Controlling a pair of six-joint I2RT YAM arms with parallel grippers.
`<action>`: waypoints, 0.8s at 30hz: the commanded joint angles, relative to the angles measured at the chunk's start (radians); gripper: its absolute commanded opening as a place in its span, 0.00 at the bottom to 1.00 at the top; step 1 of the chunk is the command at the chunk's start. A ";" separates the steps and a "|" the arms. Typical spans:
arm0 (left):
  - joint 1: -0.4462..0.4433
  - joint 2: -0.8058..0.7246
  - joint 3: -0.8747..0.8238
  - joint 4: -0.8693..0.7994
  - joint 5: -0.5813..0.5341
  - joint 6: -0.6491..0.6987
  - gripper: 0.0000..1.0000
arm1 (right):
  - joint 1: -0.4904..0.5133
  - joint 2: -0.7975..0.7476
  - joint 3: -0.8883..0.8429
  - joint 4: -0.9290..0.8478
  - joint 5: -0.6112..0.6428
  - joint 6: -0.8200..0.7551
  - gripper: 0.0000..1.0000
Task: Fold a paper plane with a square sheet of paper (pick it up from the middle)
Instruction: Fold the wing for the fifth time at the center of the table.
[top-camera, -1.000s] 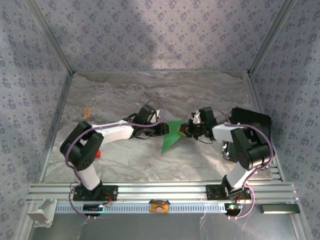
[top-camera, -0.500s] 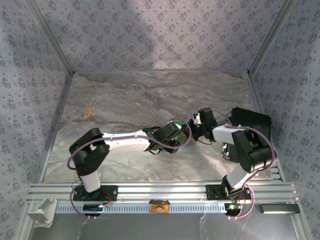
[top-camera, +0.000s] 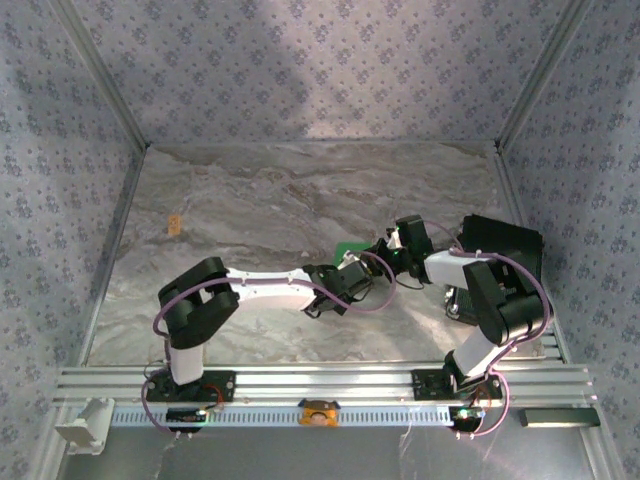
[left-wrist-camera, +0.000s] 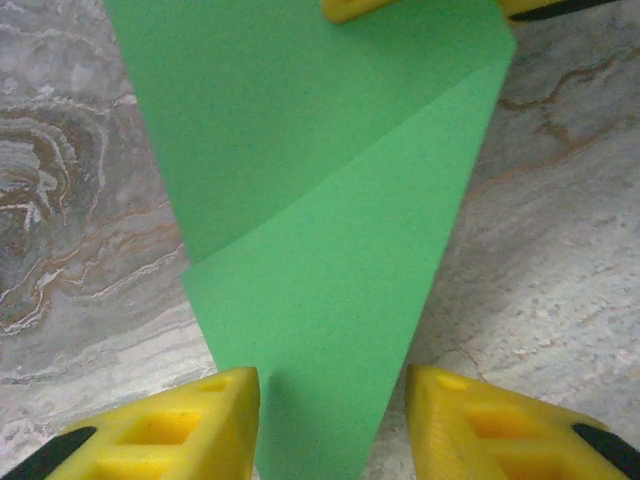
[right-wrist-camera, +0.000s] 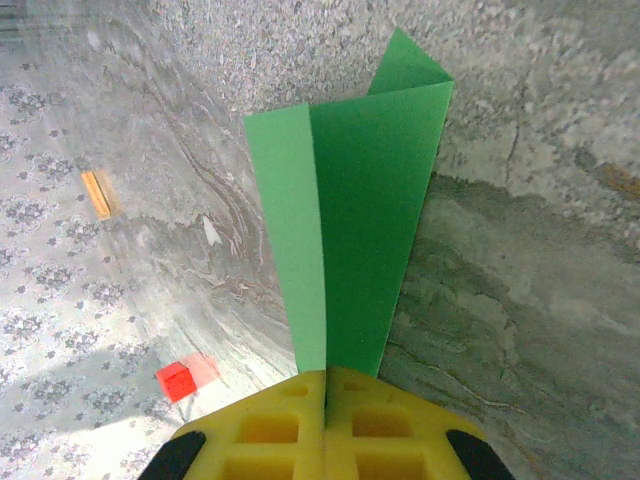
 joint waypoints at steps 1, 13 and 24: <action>-0.007 0.012 0.030 -0.031 -0.028 0.016 0.38 | 0.005 -0.015 0.019 -0.024 0.005 0.016 0.05; -0.009 0.020 0.025 -0.031 -0.032 0.016 0.27 | 0.005 -0.014 0.021 -0.028 0.004 0.014 0.05; -0.010 0.024 0.022 -0.036 -0.042 0.016 0.30 | 0.006 -0.013 0.023 -0.026 0.005 0.013 0.03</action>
